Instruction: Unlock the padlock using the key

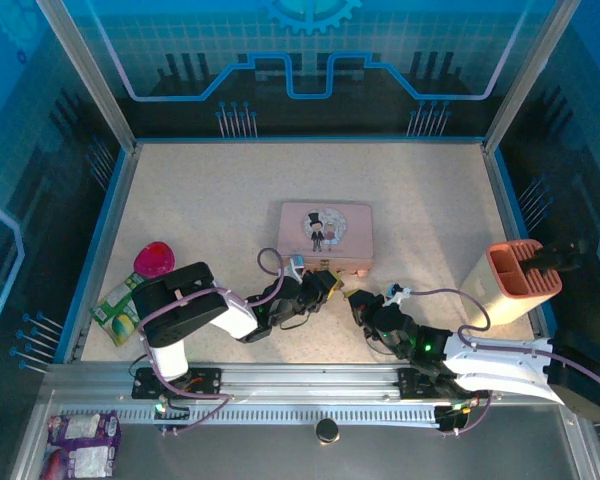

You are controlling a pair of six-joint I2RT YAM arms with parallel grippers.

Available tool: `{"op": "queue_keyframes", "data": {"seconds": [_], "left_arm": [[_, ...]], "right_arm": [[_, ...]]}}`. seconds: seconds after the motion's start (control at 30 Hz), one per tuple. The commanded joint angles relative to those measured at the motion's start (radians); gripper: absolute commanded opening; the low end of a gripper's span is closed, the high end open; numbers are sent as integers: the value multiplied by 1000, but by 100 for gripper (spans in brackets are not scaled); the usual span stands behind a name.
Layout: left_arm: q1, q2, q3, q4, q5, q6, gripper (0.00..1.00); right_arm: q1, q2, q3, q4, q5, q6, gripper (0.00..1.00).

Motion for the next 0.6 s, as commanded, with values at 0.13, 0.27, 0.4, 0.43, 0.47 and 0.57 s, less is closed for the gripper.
{"op": "queue_keyframes", "data": {"seconds": [0.13, 0.27, 0.4, 0.43, 0.47, 0.57], "left_arm": [[-23, -59, 7, 136, 13, 19, 0], [-21, -40, -8, 163, 3, 11, 0], [-21, -40, 1, 153, 11, 15, 0], [-21, -42, 4, 151, 13, 23, 0], [-21, -45, 7, 146, 15, 26, 0], [-21, -58, 10, 134, 14, 33, 0]], "right_arm": [[16, -24, 17, 5, 62, 1, 0], [15, -61, 39, -73, 62, -8, 0], [14, -64, 27, -75, 65, 12, 0], [14, -61, 30, -76, 65, 12, 0], [14, -57, 35, -77, 64, 9, 0], [14, -43, 37, -75, 58, 15, 0]]}}
